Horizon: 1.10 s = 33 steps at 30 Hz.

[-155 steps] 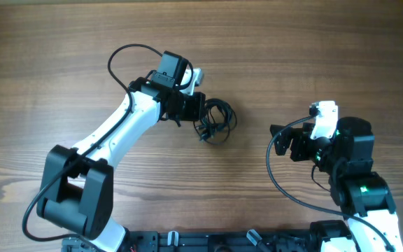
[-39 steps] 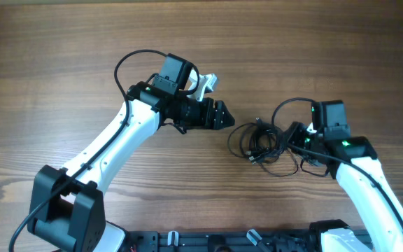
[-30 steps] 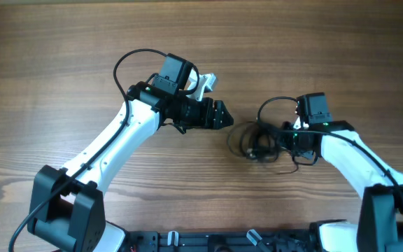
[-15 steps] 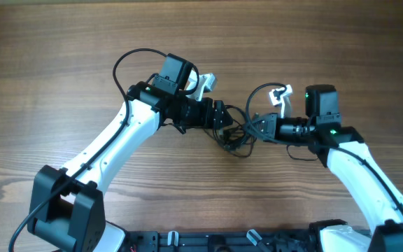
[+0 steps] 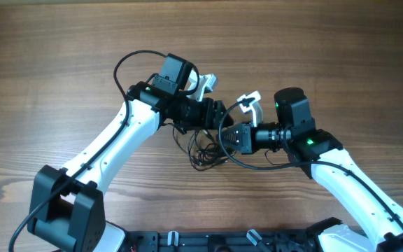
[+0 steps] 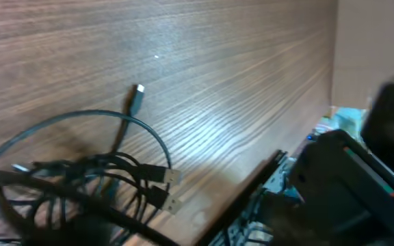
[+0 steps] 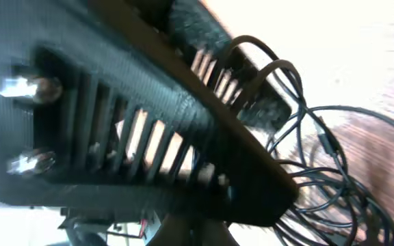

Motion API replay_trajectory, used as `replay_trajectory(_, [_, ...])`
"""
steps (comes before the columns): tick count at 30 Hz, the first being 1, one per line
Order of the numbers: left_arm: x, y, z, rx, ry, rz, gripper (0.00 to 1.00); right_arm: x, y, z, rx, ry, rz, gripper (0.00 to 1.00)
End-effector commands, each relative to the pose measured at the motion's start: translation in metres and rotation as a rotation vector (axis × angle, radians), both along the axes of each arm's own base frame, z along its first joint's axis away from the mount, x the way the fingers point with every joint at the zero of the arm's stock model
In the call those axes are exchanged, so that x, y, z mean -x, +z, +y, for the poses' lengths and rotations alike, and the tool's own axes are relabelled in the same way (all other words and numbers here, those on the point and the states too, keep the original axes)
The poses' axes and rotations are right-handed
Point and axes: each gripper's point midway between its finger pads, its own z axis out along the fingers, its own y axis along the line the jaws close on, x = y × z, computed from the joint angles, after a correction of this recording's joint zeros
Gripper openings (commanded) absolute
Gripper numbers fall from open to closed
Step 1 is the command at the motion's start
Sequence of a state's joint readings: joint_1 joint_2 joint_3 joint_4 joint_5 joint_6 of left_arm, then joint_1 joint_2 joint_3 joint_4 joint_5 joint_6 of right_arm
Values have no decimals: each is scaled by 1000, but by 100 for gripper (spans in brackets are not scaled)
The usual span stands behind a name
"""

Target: Untangle cables

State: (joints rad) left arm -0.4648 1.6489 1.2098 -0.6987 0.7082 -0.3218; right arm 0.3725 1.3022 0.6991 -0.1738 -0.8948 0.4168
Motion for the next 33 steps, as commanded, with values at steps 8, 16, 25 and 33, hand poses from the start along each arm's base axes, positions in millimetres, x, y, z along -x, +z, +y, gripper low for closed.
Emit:
replay_trajectory(8, [-39, 4, 76, -132, 254, -25, 4, -29, -67, -80, 456, -474, 136, 100])
replay_trajectory(16, [-47, 159, 111, 343, 280, -275, 4, -22, -42, -43, 259, -320, 135, 77])
replay_trajectory(25, [-4, 219, 34, 595, -49, -355, 4, -17, 2, -9, 16, -159, 85, 68])
replay_trajectory(33, [-10, 217, 34, 569, -19, -374, 6, -11, -37, -33, 198, -270, 196, 4])
